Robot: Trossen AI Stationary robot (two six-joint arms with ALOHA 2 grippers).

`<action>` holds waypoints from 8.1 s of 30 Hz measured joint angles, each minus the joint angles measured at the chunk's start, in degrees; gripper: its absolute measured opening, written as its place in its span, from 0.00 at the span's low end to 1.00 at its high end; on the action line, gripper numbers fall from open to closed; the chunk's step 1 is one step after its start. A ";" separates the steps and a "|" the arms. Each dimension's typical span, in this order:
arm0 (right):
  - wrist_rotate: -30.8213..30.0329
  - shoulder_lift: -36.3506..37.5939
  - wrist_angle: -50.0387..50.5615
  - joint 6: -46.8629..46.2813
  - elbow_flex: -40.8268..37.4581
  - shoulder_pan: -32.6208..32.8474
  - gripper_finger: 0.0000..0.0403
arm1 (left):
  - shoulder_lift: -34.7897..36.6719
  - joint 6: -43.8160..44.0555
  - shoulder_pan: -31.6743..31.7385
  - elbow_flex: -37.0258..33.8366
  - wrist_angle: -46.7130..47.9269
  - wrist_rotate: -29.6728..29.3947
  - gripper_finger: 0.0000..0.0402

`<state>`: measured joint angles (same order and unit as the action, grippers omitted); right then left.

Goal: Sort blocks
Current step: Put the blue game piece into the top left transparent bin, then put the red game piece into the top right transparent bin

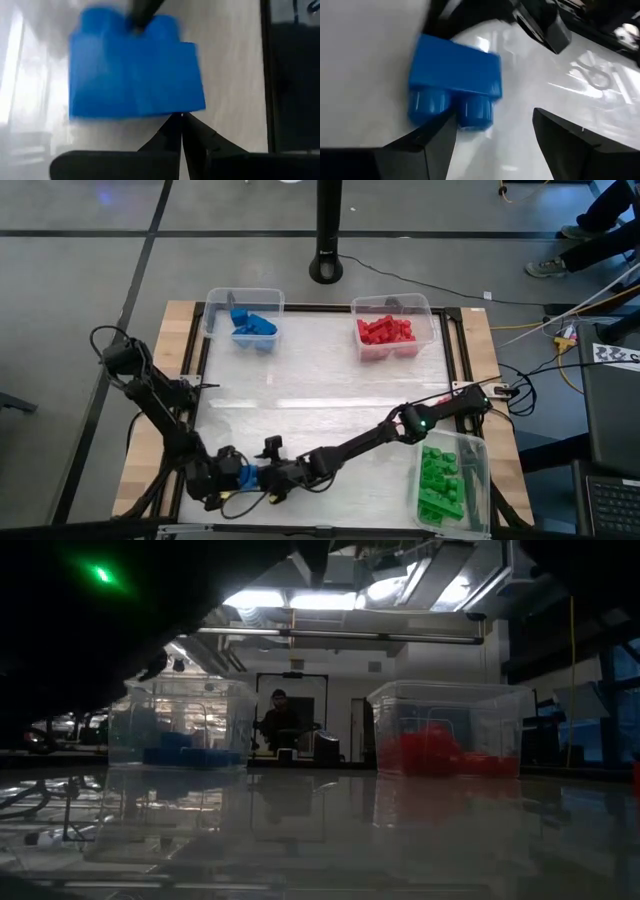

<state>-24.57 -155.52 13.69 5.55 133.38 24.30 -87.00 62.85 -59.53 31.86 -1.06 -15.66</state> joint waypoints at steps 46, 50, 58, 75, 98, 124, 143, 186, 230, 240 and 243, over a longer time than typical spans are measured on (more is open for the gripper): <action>8.80 2.39 2.06 1.94 0.03 -1.96 0.97 | 0.61 -7.95 2.93 -0.02 -1.16 -3.47 0.01; 10.68 1.28 1.59 1.01 0.09 -2.36 0.99 | 0.63 -7.97 2.93 -0.02 -1.16 -3.59 0.01; 13.06 -0.13 -0.23 1.36 0.00 -2.73 0.98 | 0.63 -9.00 3.02 -0.02 -1.44 -4.66 0.01; 12.32 -1.27 -0.38 -1.06 0.17 -3.05 0.87 | 0.63 -9.29 3.24 -0.02 -1.36 -5.59 0.01; 3.26 12.75 12.33 17.33 0.13 -6.21 0.74 | 14.89 -10.63 2.54 -0.02 14.98 -11.01 0.01; 10.68 20.28 10.35 31.12 0.02 -36.32 0.79 | 24.83 -21.00 15.21 0.00 28.93 -17.11 0.01; 9.61 19.53 5.81 33.32 0.11 -38.96 0.80 | 24.83 -21.99 23.79 0.00 28.14 -17.14 0.01; 9.76 41.11 76.07 -4.61 -7.88 -19.29 0.88 | 24.79 -25.79 22.71 -0.02 25.64 -16.54 0.01; 40.16 55.01 66.08 -17.30 -65.91 -16.77 0.88 | 24.76 -31.45 22.78 -0.09 18.12 -17.64 0.01; 40.98 54.99 59.93 -17.61 -73.32 -16.77 0.88 | 24.76 -32.87 22.78 -0.09 18.12 -17.64 0.01; 41.56 54.99 58.08 -17.59 -75.01 -16.77 0.88 | 24.76 -32.90 22.78 -0.09 18.10 -17.80 0.01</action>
<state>16.99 -100.53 71.78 -12.04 58.38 7.53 -62.24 29.95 -36.75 31.77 17.04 -33.46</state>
